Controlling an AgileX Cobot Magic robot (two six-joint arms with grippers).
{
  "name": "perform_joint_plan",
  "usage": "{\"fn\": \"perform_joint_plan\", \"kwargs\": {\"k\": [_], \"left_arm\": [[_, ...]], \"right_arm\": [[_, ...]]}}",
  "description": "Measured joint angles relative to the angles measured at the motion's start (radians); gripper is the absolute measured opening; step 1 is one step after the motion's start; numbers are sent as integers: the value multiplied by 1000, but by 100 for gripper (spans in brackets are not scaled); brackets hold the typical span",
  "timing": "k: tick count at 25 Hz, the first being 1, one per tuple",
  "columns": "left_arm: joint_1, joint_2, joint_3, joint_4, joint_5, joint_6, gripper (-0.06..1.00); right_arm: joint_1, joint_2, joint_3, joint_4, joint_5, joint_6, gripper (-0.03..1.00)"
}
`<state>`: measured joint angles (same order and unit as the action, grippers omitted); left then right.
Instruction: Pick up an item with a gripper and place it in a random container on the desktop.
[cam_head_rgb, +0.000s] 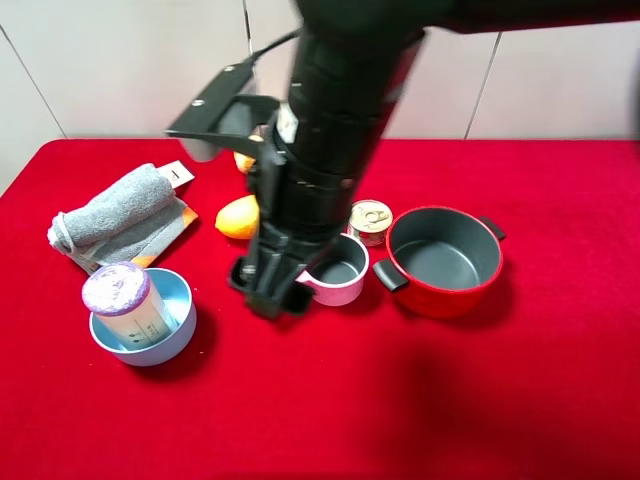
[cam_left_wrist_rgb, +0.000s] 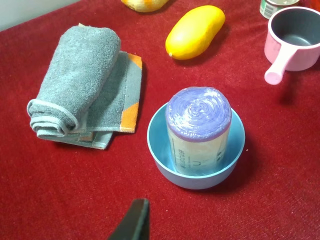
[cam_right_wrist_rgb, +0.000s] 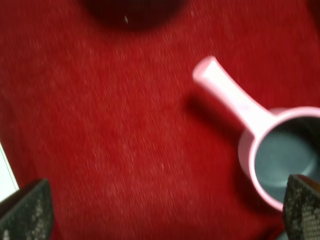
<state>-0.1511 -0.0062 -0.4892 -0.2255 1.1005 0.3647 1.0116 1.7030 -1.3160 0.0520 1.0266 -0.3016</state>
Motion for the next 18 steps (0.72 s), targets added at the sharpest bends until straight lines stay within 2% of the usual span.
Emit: {"fn": "perform_joint_plan", "kwargs": {"k": [10,18], "left_arm": [[0,0,0,0,0,0,99],[0,0,0,0,0,0,99]], "right_arm": [[-90,-184,199,-34,-41,88,69],[-208,-336,383,-43,-98,138,69]]}}
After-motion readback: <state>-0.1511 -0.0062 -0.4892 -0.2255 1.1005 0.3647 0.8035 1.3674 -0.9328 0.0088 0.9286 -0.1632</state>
